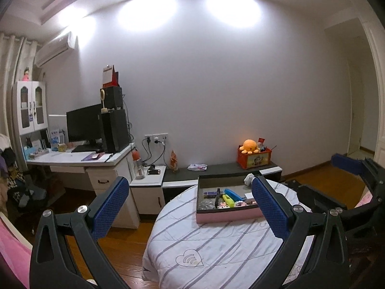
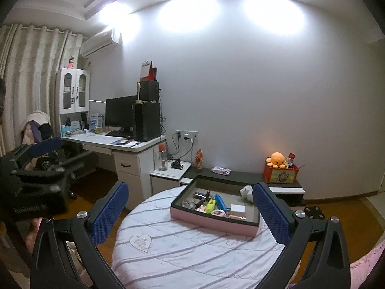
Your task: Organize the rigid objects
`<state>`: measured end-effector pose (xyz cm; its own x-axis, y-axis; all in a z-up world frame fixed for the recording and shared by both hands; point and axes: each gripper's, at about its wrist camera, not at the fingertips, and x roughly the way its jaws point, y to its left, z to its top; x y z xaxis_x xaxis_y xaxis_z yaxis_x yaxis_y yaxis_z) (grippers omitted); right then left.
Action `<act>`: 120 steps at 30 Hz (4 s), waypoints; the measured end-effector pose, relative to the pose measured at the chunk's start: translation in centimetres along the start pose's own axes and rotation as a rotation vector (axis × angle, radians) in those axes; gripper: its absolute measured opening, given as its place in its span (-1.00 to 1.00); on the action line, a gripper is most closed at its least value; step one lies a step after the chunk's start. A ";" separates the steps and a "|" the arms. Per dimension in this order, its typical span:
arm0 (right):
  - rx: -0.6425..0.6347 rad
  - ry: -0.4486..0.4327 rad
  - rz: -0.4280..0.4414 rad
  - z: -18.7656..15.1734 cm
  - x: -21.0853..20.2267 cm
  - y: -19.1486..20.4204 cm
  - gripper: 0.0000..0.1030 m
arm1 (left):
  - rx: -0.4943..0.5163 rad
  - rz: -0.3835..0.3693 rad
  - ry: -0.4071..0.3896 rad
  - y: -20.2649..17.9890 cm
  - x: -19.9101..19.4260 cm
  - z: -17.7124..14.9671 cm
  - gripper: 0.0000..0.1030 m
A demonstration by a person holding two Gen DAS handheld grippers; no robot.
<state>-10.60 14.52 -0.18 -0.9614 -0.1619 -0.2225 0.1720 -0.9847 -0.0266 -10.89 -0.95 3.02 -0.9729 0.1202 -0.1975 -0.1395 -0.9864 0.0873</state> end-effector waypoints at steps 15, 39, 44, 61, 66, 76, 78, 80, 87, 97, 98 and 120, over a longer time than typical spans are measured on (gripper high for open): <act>-0.027 -0.102 -0.053 2.3 -1.4 0.2 1.00 | -0.013 0.036 -0.089 0.1 -1.2 1.7 1.00; -0.083 -0.136 -0.089 3.6 -0.9 2.0 1.00 | -0.051 0.046 -0.152 2.0 -1.6 2.2 1.00; -0.084 -0.138 -0.089 3.6 -0.9 2.0 1.00 | -0.052 0.050 -0.158 2.0 -1.6 2.2 1.00; -0.080 -0.125 -0.077 3.6 -0.5 2.1 1.00 | -0.049 0.046 -0.158 1.8 -1.5 2.4 1.00; -0.079 -0.120 -0.075 3.5 -0.3 2.1 1.00 | -0.056 0.039 -0.156 1.9 -1.4 2.4 1.00; -0.080 -0.105 -0.077 3.4 -0.2 2.1 1.00 | -0.050 0.041 -0.145 1.7 -1.2 2.2 1.00; -0.081 -0.102 -0.079 3.4 -0.1 2.0 1.00 | -0.047 0.045 -0.144 1.7 -1.2 2.1 1.00; -0.079 -0.101 -0.077 3.4 -0.1 2.0 1.00 | -0.047 0.045 -0.143 1.7 -1.3 2.1 1.00; -0.079 -0.094 -0.075 3.3 0.0 2.0 1.00 | -0.044 0.047 -0.138 1.8 -1.2 2.1 1.00; -0.080 -0.088 -0.082 3.2 0.0 1.9 1.00 | -0.038 0.044 -0.137 1.8 -1.0 2.1 1.00; -0.080 -0.088 -0.085 3.1 0.0 1.9 1.00 | -0.038 0.042 -0.136 1.8 -0.9 2.1 1.00; -0.084 -0.086 -0.102 3.2 -0.4 1.4 1.00 | -0.026 0.020 -0.139 1.4 -0.6 1.9 1.00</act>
<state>-10.65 12.95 2.96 -0.9891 -0.0697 -0.1300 0.0863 -0.9882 -0.1267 -10.86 -2.17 5.16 -0.9919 0.1128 -0.0588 -0.1165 -0.9911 0.0645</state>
